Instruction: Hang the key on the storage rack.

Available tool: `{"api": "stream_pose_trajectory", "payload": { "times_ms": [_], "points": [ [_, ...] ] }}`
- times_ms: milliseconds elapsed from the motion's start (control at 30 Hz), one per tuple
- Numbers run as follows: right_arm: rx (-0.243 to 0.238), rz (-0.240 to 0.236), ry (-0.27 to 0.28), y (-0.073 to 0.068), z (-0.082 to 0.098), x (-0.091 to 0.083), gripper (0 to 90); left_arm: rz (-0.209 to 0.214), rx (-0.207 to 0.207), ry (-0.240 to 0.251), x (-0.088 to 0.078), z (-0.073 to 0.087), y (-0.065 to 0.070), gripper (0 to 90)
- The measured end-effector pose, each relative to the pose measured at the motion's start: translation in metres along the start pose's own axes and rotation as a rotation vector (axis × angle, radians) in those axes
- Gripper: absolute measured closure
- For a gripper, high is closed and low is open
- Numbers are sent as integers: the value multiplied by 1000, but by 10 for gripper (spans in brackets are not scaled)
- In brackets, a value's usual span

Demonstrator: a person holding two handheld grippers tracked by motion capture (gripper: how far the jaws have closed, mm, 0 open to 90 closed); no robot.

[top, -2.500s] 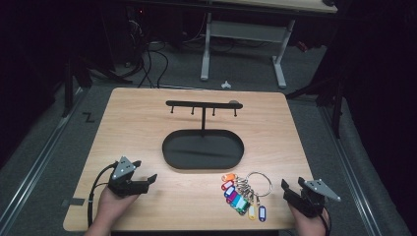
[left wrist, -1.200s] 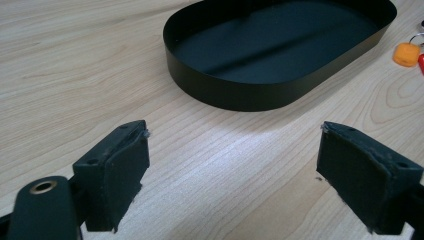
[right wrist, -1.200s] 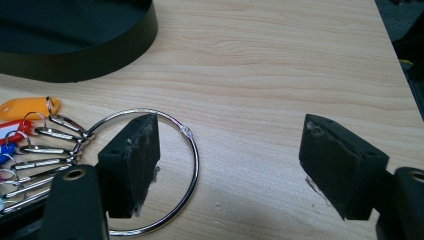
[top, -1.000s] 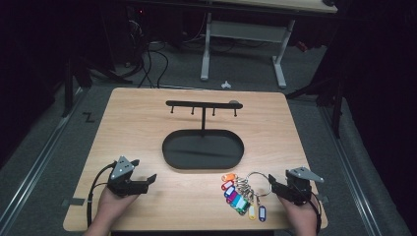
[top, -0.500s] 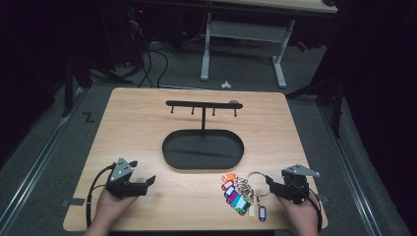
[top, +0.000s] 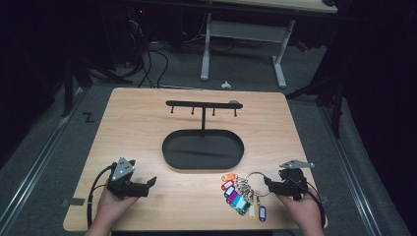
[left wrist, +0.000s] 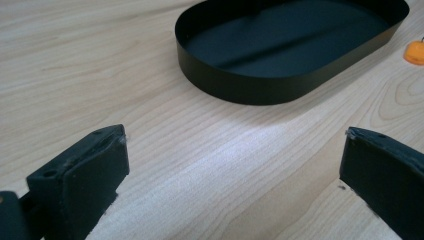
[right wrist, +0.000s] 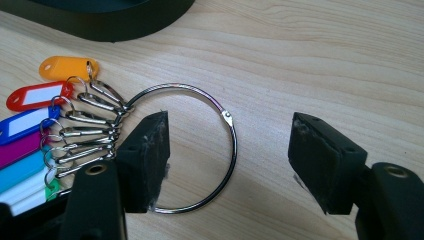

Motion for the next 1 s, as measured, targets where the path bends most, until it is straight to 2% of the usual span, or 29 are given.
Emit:
{"api": "stream_pose_trajectory", "payload": {
  "times_ms": [67,367,467,533,633,667,733,767,867,967,1000],
  "points": [
    [3,-16,-16,0,-1,1,363,-3,6,1,1,0,0,3],
    [-22,-10,-66,8,-5,5,364,-1,-4,-5,0,3,-1,5],
    [-24,-23,-100,9,-6,6,363,1,-7,-1,-1,2,-1,5],
    [-39,-30,-144,10,-6,3,360,4,-9,-3,-2,3,-1,5],
    [-53,-37,-162,9,-7,3,363,4,-16,1,-3,3,-3,5],
    [-69,-33,-193,9,-5,4,362,5,-19,2,-3,2,-3,5],
    [-74,-34,-202,9,-5,5,362,7,-17,-1,-2,2,-2,5],
    [-79,-39,-233,8,-3,6,357,10,-16,-2,-2,2,-2,4],
    [-85,-46,-254,7,-3,7,346,14,-15,-3,-1,2,-1,4],
    [-103,-77,-292,2,-3,8,310,19,-13,-8,-2,3,0,3],
    [-131,-91,-308,-1,-3,8,303,20,-7,-6,-2,3,1,4]
  ]
}}
Point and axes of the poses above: each handheld gripper's, and its own axes: x roughly forward along the jaws, z roughly out of its underside, y roughly to its right, the point moved 10 cm from there along x, roughly forward along the jaws, and after that the axes turned 9 degrees about -x, right-handed, at the moved point
